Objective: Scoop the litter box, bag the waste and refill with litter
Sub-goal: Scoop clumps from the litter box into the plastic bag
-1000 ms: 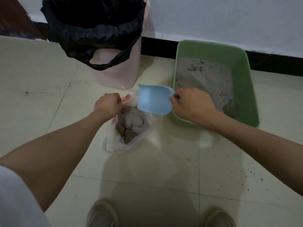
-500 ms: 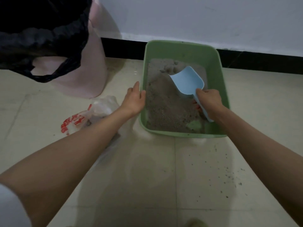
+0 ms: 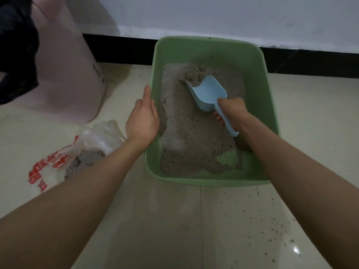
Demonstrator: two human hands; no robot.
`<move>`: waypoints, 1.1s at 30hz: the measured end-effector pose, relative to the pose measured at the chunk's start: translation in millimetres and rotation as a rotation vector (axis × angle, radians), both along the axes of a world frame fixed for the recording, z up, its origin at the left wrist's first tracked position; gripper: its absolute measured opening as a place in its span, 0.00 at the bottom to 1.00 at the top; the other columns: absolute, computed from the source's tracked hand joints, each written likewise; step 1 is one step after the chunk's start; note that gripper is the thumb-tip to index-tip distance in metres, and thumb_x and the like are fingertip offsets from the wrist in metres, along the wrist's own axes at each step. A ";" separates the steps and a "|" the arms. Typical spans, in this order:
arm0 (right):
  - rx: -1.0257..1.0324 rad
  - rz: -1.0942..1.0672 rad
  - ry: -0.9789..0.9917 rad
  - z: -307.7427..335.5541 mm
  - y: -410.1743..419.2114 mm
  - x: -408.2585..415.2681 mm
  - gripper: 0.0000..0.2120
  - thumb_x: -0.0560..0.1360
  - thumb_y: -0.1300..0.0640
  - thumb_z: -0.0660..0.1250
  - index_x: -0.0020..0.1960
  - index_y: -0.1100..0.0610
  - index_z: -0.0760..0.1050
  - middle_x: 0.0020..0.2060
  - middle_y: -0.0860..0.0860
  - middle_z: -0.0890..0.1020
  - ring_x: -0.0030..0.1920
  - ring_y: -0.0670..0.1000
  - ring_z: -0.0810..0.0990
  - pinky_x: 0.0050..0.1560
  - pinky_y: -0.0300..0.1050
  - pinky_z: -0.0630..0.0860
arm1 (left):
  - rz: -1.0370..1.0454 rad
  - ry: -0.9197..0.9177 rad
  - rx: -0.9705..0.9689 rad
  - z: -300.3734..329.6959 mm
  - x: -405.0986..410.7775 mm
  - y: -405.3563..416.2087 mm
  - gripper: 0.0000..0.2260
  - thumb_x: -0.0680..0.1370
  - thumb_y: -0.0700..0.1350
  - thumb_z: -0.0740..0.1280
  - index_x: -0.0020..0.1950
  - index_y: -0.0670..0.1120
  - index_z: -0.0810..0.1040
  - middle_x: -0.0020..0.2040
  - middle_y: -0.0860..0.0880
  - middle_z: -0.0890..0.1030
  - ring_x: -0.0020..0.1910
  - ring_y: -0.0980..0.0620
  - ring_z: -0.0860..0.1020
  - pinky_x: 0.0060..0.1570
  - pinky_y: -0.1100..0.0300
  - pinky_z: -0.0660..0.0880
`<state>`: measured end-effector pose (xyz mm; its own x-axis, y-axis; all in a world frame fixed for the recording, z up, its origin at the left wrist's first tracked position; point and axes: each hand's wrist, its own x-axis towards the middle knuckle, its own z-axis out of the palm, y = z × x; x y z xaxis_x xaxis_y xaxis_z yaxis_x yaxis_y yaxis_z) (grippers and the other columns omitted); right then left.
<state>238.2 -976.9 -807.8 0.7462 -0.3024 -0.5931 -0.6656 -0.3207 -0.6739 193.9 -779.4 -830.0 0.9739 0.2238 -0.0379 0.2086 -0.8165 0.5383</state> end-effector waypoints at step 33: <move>0.119 -0.274 -0.036 -10.8 16.8 7.0 0.10 0.77 0.57 0.60 0.49 0.64 0.73 0.31 0.55 0.74 0.29 0.50 0.72 0.27 0.41 0.69 | -0.007 -0.051 -0.194 -5.3 1.3 3.6 0.21 0.82 0.44 0.51 0.76 0.48 0.55 0.43 0.44 0.71 0.41 0.49 0.69 0.42 0.58 0.63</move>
<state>245.2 -960.2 -818.6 0.6673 -0.4256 -0.6112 -0.6916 -0.0497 -0.7206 195.2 -775.8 -835.3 0.9772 0.2104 -0.0301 0.1716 -0.6975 0.6958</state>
